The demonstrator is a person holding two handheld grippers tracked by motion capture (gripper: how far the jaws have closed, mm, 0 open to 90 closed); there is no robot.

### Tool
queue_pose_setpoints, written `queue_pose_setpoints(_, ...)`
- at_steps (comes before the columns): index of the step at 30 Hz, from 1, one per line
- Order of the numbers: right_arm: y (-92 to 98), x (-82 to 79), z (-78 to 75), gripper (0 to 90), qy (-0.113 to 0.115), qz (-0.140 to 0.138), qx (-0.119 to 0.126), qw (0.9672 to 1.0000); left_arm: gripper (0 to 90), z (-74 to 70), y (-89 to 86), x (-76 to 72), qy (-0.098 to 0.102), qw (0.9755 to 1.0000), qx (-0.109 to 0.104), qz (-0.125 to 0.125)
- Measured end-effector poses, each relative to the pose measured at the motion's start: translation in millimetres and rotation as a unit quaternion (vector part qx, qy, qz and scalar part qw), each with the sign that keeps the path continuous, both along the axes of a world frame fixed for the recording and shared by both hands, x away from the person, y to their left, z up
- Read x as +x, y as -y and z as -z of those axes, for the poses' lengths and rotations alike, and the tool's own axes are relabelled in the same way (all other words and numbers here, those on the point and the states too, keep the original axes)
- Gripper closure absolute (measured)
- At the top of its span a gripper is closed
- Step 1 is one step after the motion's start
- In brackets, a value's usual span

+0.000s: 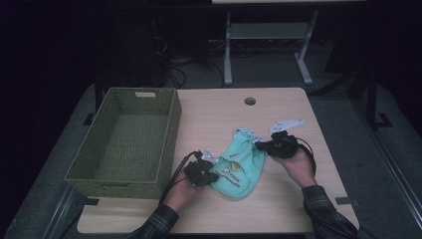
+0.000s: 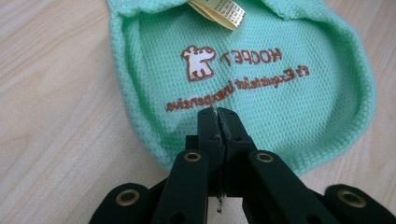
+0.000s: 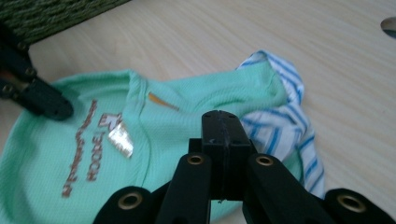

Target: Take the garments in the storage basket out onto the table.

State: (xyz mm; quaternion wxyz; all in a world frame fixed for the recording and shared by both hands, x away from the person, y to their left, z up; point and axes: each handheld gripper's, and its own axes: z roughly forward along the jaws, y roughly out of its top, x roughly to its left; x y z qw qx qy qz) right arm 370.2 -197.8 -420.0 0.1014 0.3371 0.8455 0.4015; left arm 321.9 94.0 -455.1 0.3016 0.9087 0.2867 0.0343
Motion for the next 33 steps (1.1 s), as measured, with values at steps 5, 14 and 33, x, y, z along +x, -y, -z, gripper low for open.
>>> queue_pose_setpoints(5, 6.4, -17.0, 4.4, 89.9, -0.003, -0.001, 0.005, 1.0000, 88.5, -0.1, 0.2, -0.2, 0.002, 1.0000, 0.001, 0.001)
queue_pose_setpoints(14, 8.6, -41.5, 22.5, 89.9, -0.031, -0.010, 0.009, 0.9994, 88.6, 0.0, 0.5, -0.9, 0.002, 1.0000, 0.000, 0.003)
queue_pose_setpoints(33, -13.4, -51.6, 47.7, 89.9, -0.051, -0.028, -0.031, 0.9978, 89.6, -1.3, 2.8, -0.9, 0.003, 1.0000, 0.002, 0.003)
